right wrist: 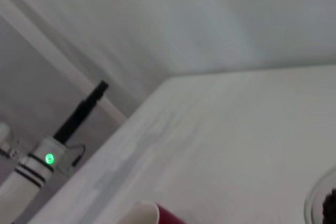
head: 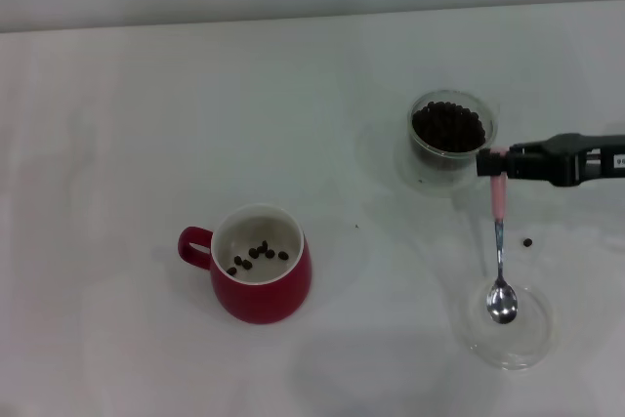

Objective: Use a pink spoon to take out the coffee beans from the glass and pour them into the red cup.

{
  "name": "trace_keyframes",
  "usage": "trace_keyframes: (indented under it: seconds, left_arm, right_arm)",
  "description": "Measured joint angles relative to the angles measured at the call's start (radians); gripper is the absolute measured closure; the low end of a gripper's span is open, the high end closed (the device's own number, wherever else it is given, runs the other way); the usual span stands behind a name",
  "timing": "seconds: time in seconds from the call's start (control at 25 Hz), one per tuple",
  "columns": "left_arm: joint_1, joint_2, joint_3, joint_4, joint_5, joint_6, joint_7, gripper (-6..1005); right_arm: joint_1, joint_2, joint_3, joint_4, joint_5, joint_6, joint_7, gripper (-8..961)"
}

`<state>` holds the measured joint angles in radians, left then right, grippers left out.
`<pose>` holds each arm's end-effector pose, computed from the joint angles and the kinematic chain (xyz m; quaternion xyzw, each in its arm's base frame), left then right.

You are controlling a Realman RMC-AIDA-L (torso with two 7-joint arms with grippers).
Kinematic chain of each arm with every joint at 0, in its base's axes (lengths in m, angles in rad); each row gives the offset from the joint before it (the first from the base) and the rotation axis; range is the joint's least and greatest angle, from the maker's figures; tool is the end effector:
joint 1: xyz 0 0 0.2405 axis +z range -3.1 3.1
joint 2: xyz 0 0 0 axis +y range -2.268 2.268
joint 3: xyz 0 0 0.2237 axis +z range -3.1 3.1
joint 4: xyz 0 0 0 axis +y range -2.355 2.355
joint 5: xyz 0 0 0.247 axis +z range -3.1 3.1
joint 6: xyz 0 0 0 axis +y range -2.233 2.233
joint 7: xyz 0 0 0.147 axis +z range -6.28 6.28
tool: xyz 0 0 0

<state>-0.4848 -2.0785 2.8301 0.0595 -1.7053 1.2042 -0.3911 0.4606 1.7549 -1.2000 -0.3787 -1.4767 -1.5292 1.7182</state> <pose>-0.3630 0.3373 0.0226 -0.5470 -0.3501 -0.3761 0.6609 0.3160 0.3266 0.0614 -0.8664 0.4326 0.2374 0.0764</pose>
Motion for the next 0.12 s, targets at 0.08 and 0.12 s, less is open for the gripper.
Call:
trace_keyframes:
  seconds: [0.08,0.12]
  left_arm:
    - [0.000,0.000,0.000,0.000,0.000,0.000,0.000,241]
    - [0.000,0.000,0.000,0.000,0.000,0.000,0.000,241]
  right_arm:
    - [0.002,0.002,0.000,0.000,-0.026,0.010,0.000,801]
    - [0.002,0.003,0.000,0.000,-0.035,0.013,0.000,801]
